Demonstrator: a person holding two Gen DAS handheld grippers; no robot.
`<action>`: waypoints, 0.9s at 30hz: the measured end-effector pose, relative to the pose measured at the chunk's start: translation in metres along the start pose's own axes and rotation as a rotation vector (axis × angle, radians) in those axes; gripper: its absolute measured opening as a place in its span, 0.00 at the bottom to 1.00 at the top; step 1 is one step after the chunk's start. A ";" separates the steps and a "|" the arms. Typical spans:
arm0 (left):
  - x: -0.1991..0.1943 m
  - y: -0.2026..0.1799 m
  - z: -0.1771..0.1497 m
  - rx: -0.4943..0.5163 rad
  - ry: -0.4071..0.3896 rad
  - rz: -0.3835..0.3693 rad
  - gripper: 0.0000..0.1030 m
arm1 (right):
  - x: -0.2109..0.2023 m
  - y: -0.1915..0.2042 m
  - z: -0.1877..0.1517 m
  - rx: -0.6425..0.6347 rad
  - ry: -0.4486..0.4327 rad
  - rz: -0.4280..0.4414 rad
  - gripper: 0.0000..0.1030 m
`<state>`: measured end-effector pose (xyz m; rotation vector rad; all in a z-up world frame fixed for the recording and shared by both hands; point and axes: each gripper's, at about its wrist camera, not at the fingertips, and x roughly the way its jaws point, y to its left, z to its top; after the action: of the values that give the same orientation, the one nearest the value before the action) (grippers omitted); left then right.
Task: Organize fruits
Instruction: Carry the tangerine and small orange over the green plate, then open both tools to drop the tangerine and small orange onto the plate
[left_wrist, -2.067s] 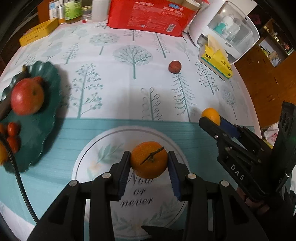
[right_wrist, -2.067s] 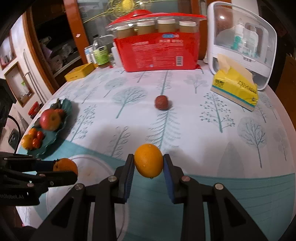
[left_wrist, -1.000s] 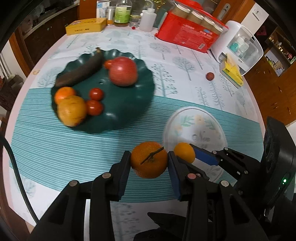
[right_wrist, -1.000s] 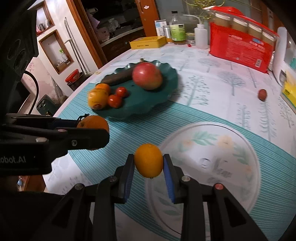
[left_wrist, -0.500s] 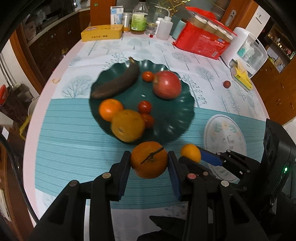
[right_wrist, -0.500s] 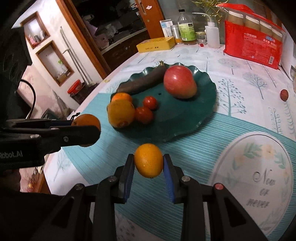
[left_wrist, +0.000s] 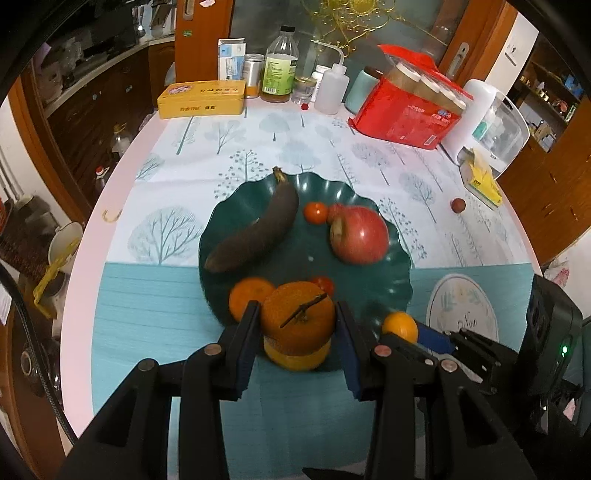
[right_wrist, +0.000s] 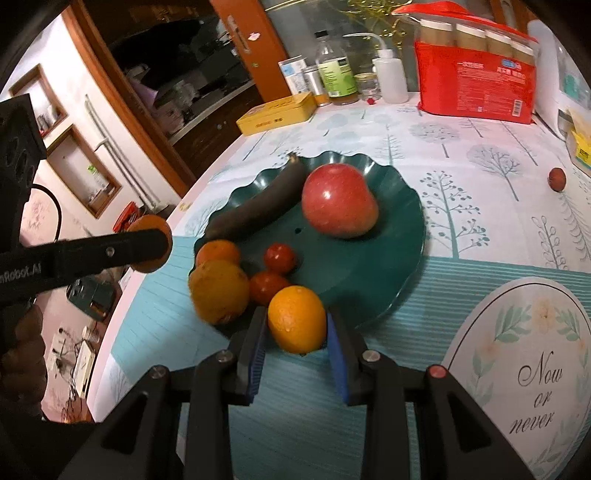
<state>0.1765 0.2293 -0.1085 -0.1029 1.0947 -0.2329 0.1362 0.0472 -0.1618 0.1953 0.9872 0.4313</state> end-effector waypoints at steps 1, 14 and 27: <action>0.003 -0.001 0.002 0.001 0.000 -0.004 0.37 | 0.001 -0.001 0.001 0.005 -0.002 -0.005 0.30; 0.044 -0.002 0.013 -0.007 0.064 -0.047 0.37 | 0.016 -0.010 0.007 0.048 0.012 -0.041 0.31; 0.022 -0.011 0.004 -0.028 0.018 -0.050 0.69 | -0.001 -0.026 0.004 0.137 -0.029 -0.103 0.65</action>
<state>0.1880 0.2136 -0.1238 -0.1533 1.1140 -0.2642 0.1462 0.0236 -0.1681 0.2723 0.9945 0.2662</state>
